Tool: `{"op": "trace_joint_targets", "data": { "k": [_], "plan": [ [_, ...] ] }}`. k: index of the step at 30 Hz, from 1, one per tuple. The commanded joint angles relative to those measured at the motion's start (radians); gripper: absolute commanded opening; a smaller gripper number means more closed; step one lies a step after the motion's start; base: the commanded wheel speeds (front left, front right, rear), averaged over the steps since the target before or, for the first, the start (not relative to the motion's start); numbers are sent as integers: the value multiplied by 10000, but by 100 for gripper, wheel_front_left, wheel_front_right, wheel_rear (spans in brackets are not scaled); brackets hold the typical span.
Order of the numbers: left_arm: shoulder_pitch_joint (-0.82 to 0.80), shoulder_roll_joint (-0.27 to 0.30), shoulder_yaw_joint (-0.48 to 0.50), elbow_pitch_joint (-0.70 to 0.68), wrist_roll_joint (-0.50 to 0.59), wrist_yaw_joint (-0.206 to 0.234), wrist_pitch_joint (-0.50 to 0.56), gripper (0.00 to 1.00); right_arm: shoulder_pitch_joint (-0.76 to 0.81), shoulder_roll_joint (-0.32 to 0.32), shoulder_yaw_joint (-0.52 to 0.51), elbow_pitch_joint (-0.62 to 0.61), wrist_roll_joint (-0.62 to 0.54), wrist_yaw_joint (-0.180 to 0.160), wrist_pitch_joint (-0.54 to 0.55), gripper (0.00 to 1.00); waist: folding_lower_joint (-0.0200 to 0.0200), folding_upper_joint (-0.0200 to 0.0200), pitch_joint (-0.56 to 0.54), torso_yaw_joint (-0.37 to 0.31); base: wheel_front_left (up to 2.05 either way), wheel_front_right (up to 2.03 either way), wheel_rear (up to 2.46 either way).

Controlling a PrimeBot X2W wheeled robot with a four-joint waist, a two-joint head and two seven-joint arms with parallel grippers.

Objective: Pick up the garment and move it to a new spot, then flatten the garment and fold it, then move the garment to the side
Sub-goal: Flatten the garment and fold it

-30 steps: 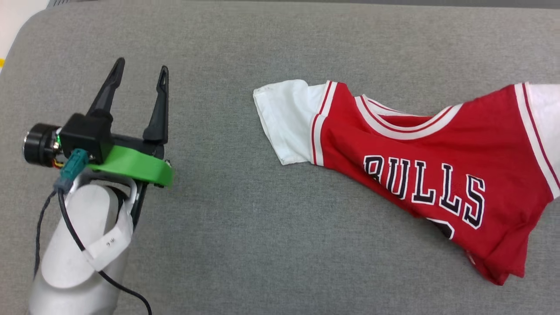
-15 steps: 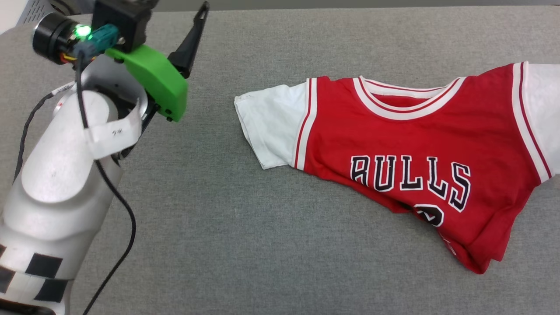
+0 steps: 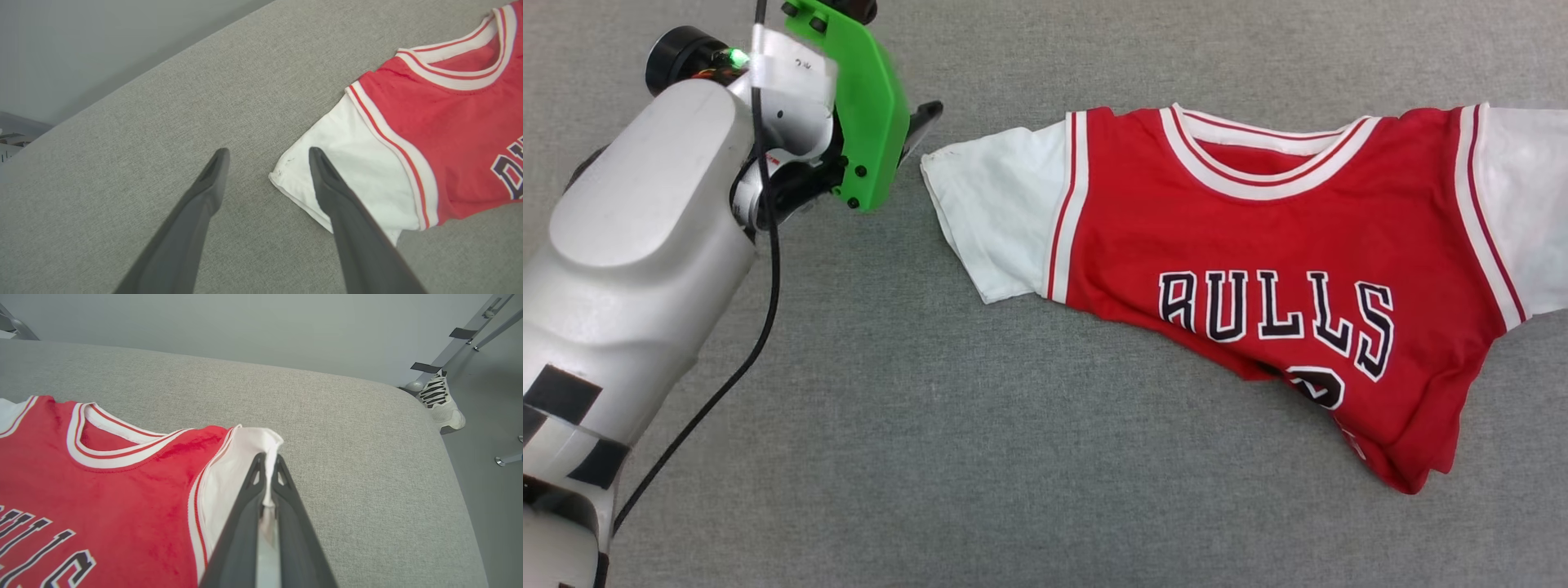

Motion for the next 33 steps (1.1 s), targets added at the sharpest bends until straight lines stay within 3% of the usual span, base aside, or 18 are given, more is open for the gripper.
{"op": "trace_joint_targets", "data": {
  "k": [1, 9, 19, 20, 21, 26, 33],
  "plan": [
    [-313, 22, -278, 142, -185, -29, 284, 100, -225, 51, 54, -48, -36, -7, -7, 0, 0, 0, 291, -184, 0, 0, 0],
    [-937, -127, -1631, 972, -848, -30, 1125, 100, -673, 172, 380, -22, -3, -7, -46, 0, 0, 0, 871, -428, 0, 0, 0],
    [-1042, 61, -3468, 1164, -1295, -30, 1246, 100, -998, 237, 746, 260, 67, -7, -281, 0, 0, 0, 1194, -534, 0, 0, 0],
    [-1062, 120, -3593, 1106, -1323, -30, 1175, 41, -1010, 226, 766, 291, 78, -7, -302, 0, 0, 0, 1191, -517, 0, 0, 0],
    [-1083, 185, -3709, 1050, -1377, -30, 1076, 0, -1022, 209, 790, 331, 88, -7, -328, 0, 0, 0, 1178, -489, 0, 0, 0],
    [-1221, 418, -3962, 857, -1534, -30, 154, 0, -1086, 154, 894, 498, 84, -7, -460, 0, 0, 0, 930, -311, 0, 0, 0],
    [-1380, 764, -4017, 195, -1477, -30, -2593, 0, -1047, 64, 837, 670, -112, -7, -905, 0, 0, 0, -7, -4, 0, 0, 0]
  ]
}}
